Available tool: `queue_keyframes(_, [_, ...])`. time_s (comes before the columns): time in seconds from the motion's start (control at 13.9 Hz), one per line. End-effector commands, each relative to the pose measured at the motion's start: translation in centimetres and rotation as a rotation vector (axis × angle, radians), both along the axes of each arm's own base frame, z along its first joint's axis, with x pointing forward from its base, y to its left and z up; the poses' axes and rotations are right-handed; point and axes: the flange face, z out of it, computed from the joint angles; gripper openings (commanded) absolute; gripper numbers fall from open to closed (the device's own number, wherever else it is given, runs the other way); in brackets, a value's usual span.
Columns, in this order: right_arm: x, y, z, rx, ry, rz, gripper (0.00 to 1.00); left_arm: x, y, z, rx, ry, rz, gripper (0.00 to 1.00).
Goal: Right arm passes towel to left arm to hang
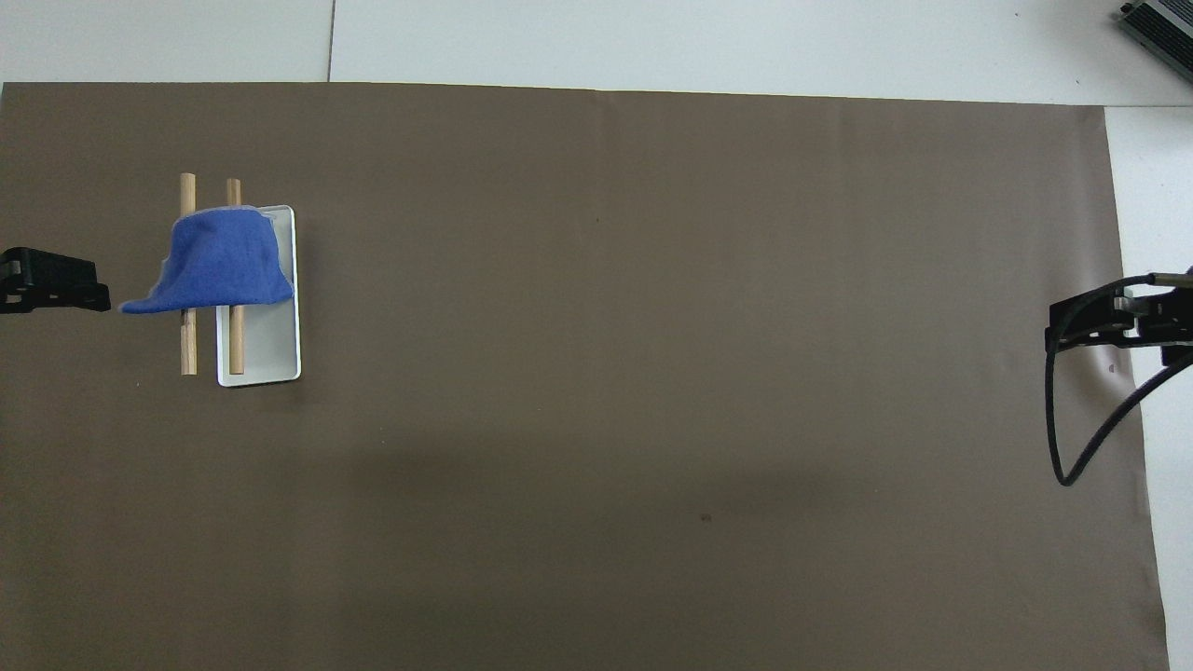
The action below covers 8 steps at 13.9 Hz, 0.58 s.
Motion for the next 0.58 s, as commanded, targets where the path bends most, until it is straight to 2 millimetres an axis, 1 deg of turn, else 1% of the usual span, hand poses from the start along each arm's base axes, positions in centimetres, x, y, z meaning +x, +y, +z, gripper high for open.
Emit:
queue_keyframes(0.0, [-0.66, -0.28, 0.17, 0.023, -0.008, 0.022, 1.00, -0.67, 0.29, 0.11, 0.016, 0.006, -0.033, 1.00])
queue_keyframes(0.22, [-0.66, -0.28, 0.17, 0.023, -0.008, 0.022, 1.00, -0.64, 0.70, 0.30, 0.026, 0.005, -0.108, 1.00])
queue_keyframes(0.5, [-0.66, -0.28, 0.17, 0.023, -0.008, 0.022, 1.00, -0.66, 0.79, 0.29, 0.028, 0.006, -0.105, 1.00])
